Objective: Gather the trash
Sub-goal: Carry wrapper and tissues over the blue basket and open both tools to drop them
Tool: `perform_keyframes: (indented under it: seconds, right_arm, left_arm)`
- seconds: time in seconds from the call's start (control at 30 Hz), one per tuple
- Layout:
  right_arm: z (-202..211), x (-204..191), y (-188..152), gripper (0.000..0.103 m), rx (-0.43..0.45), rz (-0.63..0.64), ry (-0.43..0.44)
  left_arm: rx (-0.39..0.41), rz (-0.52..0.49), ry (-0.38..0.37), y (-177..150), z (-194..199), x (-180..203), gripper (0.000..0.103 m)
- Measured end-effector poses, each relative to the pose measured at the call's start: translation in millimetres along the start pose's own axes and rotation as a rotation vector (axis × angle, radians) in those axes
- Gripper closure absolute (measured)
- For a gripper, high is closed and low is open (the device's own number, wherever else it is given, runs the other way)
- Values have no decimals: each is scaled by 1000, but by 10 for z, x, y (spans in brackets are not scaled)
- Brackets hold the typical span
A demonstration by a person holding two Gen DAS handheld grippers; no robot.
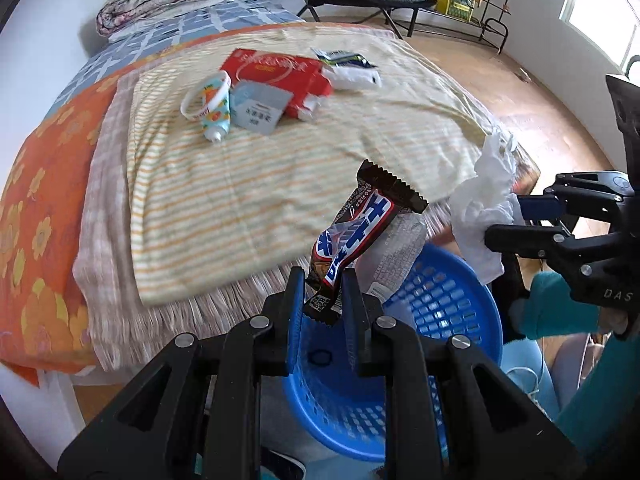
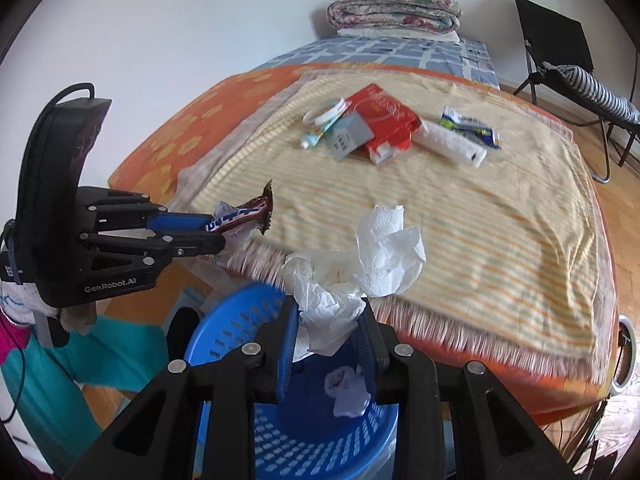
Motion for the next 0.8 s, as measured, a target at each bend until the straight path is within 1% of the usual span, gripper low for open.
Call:
perform_keyframes:
  seconds: [0.17,0.3,0.6,0.8]
  right_arm:
    - [26,-55,-248,74,-29,-5,13]
    - [38,-102,-412,74,-47,-5,20]
    - [-6,-188,-653,74,-86,-6,33]
    - [-46,-247,-778,74,-110,-1,39]
  left_arm:
    - [-17,-12,-4,-215,26,78,86]
    - [-34,1,-11,-377,27,109,86]
    - [-74,12,-14,-665,-21,145,86]
    - [-98,8,-15,-797,-72,175,86]
Point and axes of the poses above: each gripper's, at about its wrist camera, not at the fingertips, and z roughly against the way its jaws point, x to its right, y to its top, the point moved 9 cm from there along -z, roughly the way its jaws point, and after that the axes turned 8 degrees about x, right-handed, at the moved point
